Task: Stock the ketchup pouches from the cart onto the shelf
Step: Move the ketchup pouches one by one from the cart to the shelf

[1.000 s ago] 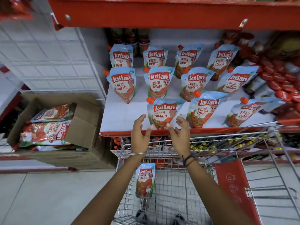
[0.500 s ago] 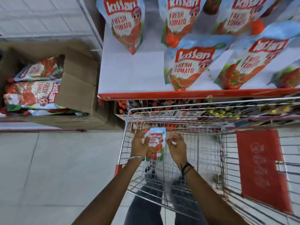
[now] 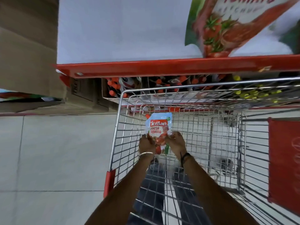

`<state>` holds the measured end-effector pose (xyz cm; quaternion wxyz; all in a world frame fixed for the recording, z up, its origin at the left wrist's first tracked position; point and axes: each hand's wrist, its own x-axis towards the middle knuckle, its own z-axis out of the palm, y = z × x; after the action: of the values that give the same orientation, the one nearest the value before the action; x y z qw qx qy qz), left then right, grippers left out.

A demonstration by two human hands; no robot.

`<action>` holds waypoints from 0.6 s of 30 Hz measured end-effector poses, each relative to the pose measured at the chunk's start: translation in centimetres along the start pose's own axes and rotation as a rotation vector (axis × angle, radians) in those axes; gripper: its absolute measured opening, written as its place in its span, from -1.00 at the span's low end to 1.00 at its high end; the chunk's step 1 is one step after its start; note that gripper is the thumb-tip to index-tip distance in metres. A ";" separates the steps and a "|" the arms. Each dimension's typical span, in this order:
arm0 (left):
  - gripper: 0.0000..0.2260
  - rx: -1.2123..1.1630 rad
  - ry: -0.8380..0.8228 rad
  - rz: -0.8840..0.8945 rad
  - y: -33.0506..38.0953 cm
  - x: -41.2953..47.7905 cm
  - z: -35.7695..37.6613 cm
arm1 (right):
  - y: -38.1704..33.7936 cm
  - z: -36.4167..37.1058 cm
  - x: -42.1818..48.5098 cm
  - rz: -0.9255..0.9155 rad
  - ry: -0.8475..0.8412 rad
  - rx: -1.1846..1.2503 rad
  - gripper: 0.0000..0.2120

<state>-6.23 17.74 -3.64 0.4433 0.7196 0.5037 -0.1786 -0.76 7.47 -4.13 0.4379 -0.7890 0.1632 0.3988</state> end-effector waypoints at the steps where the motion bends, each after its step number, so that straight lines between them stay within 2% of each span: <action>1: -0.78 -0.011 0.012 -0.026 -0.1 0.3 0.3 | 0.0 0.2 0.4 -0.002 0.013 0.013 -0.98; 3: -0.77 -0.021 0.020 -0.088 0.3 0.6 0.6 | 0.3 0.5 1.3 0.012 0.021 0.016 -0.95; 5: -0.76 -0.059 0.010 -0.154 0.6 1.1 0.6 | 0.7 0.7 2.0 0.032 -0.008 -0.028 -0.80; 8: -0.77 -0.085 -0.001 -0.198 0.8 1.7 0.3 | 0.6 0.6 2.1 0.034 -0.029 -0.060 -0.80; 14: -0.76 -0.024 -0.057 -0.097 1.3 0.3 -1.3 | 0.0 -1.0 -0.1 -0.005 0.057 -0.032 -0.69; 18: -0.76 -0.200 0.028 -0.105 2.4 -3.5 -3.5 | -1.9 -2.6 -3.4 -0.101 0.048 0.008 -0.67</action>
<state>-6.24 18.38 1.79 0.4959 0.6468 0.5621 -0.1405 -0.43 6.13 0.32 0.4567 -0.8039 0.1351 0.3563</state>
